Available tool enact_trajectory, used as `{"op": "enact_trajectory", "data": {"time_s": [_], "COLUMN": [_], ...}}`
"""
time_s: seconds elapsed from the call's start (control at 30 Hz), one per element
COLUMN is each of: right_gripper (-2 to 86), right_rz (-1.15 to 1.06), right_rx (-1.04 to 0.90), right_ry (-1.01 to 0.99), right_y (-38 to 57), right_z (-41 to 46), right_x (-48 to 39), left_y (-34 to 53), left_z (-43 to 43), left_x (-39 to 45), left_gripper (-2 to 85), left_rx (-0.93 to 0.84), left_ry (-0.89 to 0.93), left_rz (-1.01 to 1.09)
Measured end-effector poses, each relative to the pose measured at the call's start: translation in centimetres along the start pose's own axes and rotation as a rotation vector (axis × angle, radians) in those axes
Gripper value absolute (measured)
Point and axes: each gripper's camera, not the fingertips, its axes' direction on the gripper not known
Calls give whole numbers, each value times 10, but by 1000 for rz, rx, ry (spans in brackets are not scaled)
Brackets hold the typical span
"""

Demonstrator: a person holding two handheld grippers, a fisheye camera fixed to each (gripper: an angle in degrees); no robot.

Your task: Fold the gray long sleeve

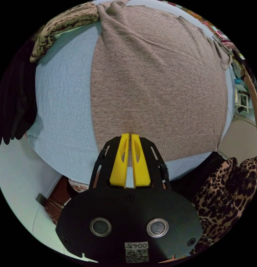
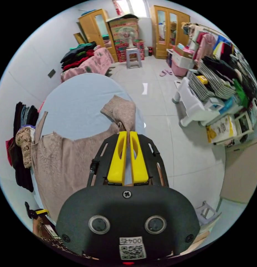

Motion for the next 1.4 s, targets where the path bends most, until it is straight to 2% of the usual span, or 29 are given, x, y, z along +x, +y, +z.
{"op": "enact_trajectory", "data": {"time_s": [0.13,0.23,0.37,0.57,0.67,0.83,1.0,1.2,1.4], "right_gripper": [44,103,135,161,156,137,135,131,124], "right_rz": [94,103,-113,-419,-477,-496,-487,-479,-470], "right_rx": [-19,103,238,93,87,70,71,74,72], "right_ry": [-10,-24,-145,-196,-137,-17,-30,-24,-22], "right_y": [48,81,135,199,214,223,223,223,223], "right_z": [-8,-41,-76,-21,11,40,44,50,56], "right_x": [43,37,-38,-192,-240,-272,-277,-287,-295], "left_y": [1,4,8,18,25,41,42,1,-96], "left_z": [-1,-2,-3,-6,-7,-7,-13,-79,-171], "left_x": [-7,-13,-14,0,4,-2,-11,-20,-20], "left_gripper": [9,9,10,11,11,10,7,3,4], "left_rx": [17,39,62,106,136,209,220,406,604], "left_ry": [30,64,60,-31,-58,-29,30,21,-128], "left_rz": [0,-19,-14,62,102,128,158,211,301]}}
